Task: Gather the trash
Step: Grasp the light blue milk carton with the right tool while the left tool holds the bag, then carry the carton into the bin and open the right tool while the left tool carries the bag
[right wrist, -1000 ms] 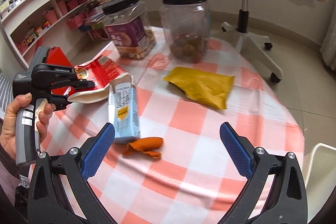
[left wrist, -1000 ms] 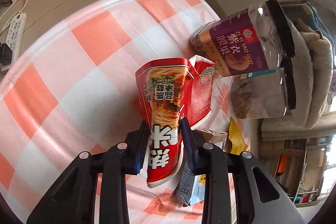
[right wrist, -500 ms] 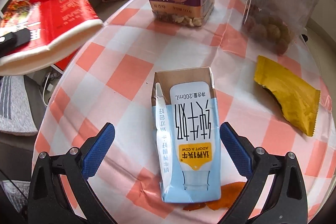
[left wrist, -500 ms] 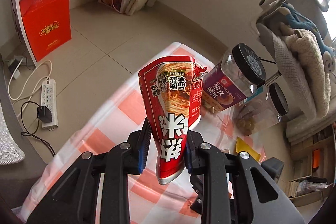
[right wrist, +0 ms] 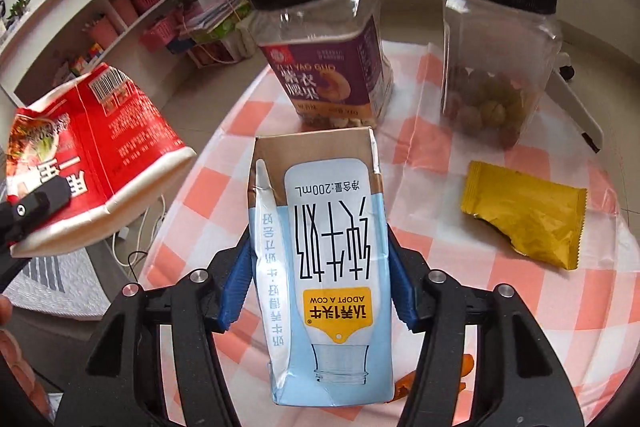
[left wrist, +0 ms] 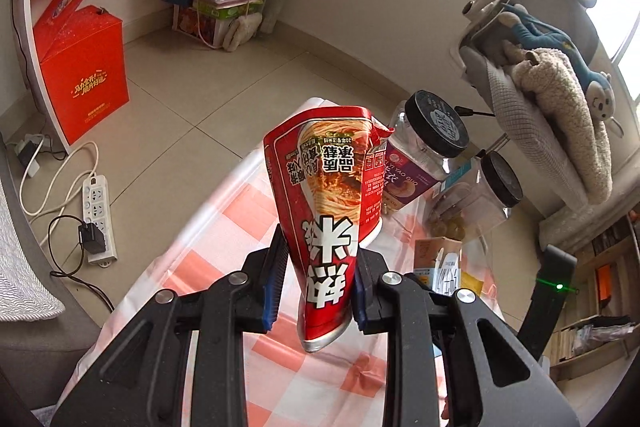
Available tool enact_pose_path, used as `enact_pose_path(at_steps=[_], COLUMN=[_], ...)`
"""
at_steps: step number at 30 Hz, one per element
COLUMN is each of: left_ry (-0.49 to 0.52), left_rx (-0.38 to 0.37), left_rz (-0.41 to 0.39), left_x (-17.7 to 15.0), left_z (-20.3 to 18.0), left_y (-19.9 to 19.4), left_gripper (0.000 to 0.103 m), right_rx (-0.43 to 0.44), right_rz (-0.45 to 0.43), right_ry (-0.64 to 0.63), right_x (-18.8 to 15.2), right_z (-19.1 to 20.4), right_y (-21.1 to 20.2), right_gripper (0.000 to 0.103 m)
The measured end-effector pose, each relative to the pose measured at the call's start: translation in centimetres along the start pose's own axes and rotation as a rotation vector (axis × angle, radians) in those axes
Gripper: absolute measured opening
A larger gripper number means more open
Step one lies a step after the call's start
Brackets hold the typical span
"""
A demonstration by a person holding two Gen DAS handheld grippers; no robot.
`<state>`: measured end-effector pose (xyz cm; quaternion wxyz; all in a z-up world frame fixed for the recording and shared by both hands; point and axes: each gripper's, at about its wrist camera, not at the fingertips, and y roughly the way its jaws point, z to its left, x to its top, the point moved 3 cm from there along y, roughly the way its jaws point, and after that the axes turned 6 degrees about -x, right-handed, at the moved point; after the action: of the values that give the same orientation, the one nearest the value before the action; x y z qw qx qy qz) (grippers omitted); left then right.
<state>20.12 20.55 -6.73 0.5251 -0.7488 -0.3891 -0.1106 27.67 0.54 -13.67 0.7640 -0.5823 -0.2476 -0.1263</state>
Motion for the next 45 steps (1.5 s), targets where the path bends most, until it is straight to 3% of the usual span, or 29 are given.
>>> enact_pose_path(at_steps=[9,17,28,45], left_ry=[0.064,0.129,0.23,0.363], left_rx=[-0.004,-0.062,-0.137,-0.2], left_rz=[-0.047,-0.065,-0.038,0.006], left_x=[-1.9,-5.2,-9.0,-13.7], left_z=[-2.4,-6.6,-13.2,-21.2], left_y=[-3.0,-4.9,-4.3,-2.2], left_gripper=[0.028,0.028,0.028,0.028], right_rx=[-0.018,-0.065,-0.139,-0.25], right_rz=[-0.144,-0.237,-0.314,-0.361], right_ry=[-0.007,0.001,0.032,0.165], right_x=[0.1,-1.6,-4.8,-8.4], right_z=[-1.8,-4.6,-10.5,-19.7], right_y=[-6.4,-10.8,-16.5,-20.3], right_gripper=[0.056,0.056,0.056,0.056])
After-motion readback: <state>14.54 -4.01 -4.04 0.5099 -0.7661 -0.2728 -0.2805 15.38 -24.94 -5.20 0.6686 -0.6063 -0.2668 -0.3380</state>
